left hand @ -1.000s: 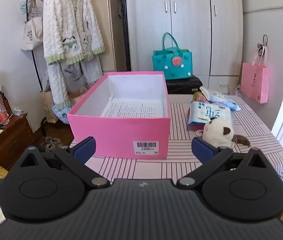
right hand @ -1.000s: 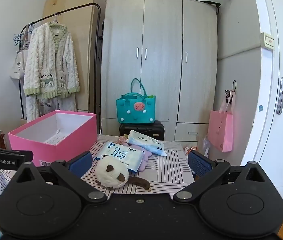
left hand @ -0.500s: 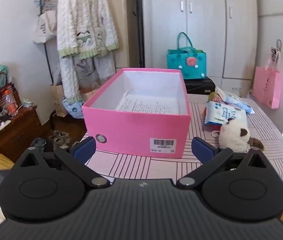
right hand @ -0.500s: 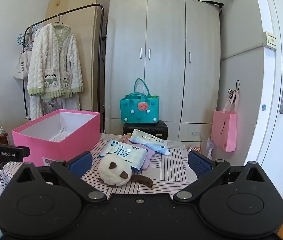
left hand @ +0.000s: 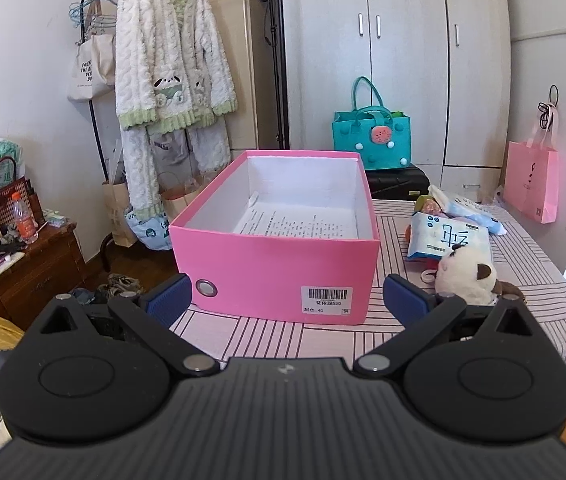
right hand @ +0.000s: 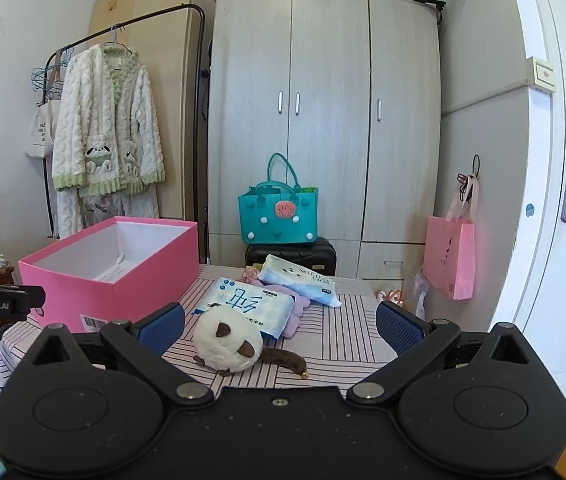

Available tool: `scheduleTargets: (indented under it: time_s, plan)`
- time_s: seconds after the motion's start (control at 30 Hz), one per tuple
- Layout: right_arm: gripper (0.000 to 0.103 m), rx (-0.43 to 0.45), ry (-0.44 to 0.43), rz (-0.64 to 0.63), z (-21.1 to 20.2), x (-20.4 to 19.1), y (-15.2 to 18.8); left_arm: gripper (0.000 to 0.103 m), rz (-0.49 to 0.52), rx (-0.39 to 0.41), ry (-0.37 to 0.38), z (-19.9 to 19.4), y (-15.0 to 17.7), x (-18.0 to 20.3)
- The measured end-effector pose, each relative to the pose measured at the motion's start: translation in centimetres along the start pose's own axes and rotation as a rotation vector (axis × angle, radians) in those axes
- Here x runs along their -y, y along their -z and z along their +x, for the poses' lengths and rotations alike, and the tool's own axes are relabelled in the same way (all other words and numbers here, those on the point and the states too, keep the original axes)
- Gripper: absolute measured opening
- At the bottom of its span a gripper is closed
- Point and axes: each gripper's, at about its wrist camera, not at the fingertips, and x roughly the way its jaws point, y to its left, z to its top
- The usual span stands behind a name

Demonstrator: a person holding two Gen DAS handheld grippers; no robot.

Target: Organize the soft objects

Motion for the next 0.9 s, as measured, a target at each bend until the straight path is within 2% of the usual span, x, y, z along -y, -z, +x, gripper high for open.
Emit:
scheduleTargets:
  time_s: [0.27,0.5,0.67,0.9]
  plan:
    - [0.103,0.000,0.006,0.007,0.1,0.5,0.1,0.103,0.002,-0.005,0.028,0.2,0.0,-0.1]
    - [0.103,-0.006,-0.011,0.030,0.8,1.2,0.7,0.103,-0.012,-0.004,0.015,0.5,0.2,-0.5]
    - [0.103,-0.022,-0.027,0.062,1.6,1.6,1.0,0.103,0.006,0.030,-0.006,0.4,0.7,-0.2]
    - [0.103,-0.032,-0.010,0.050,2.0,1.6,1.4,0.103,0.009,0.025,0.045,0.5,0.9,0.2]
